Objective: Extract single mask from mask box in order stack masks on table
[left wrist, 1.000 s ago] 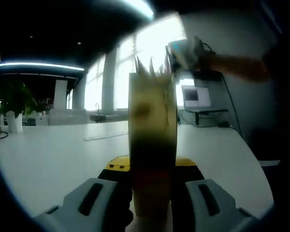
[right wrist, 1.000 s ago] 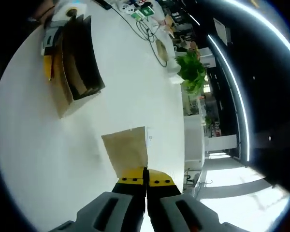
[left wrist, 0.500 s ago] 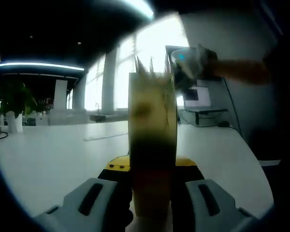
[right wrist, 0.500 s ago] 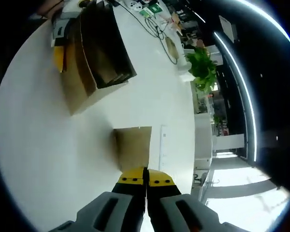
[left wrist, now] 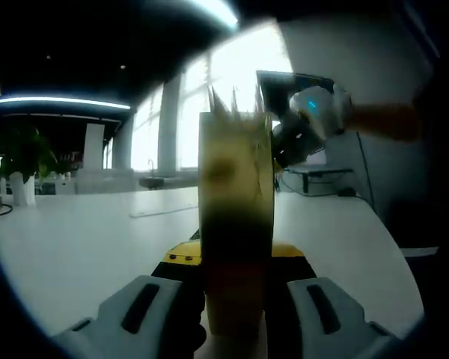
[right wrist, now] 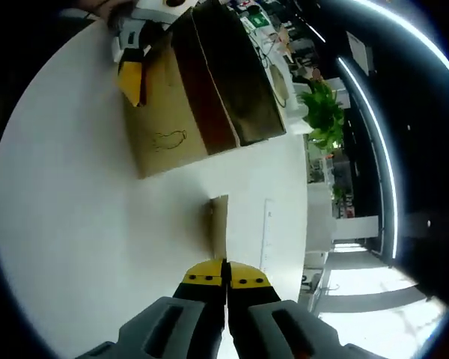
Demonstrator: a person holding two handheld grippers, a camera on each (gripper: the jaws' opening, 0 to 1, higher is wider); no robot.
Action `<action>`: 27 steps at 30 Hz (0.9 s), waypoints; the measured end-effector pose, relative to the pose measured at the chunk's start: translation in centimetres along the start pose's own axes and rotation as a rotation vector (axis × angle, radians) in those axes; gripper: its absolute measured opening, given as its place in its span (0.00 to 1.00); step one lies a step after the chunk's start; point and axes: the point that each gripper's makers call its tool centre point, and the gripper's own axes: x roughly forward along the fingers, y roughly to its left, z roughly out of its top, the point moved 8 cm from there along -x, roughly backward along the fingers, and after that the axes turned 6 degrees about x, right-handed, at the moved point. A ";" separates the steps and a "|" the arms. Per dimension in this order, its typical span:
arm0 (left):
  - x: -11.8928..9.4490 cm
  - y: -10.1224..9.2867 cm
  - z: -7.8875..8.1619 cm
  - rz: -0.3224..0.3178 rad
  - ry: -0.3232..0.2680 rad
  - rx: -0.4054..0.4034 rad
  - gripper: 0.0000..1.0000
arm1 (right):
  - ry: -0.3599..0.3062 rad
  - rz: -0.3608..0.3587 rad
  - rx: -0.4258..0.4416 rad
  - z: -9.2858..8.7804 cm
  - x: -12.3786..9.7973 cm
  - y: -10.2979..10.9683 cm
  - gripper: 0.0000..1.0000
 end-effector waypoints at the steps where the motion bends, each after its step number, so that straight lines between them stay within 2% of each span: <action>1: 0.0 0.0 0.0 0.000 0.000 0.000 0.20 | -0.003 -0.004 0.004 -0.1 -0.1 0.4 0.00; 7: 0.0 0.1 -0.1 0.000 0.000 0.000 0.20 | -0.008 -0.021 0.004 -0.3 0.2 3.7 0.00; 10: 0.0 0.1 -0.1 0.000 0.000 0.000 0.20 | -0.002 -0.044 -0.032 -0.2 0.3 4.7 0.00; 15: 0.0 0.1 -0.1 0.000 0.001 0.000 0.20 | -0.008 -0.065 -0.040 0.2 0.6 6.3 0.00; 27: 0.0 0.1 -0.1 -0.001 0.001 0.001 0.20 | 0.008 -0.039 -0.025 -0.1 1.6 7.9 0.00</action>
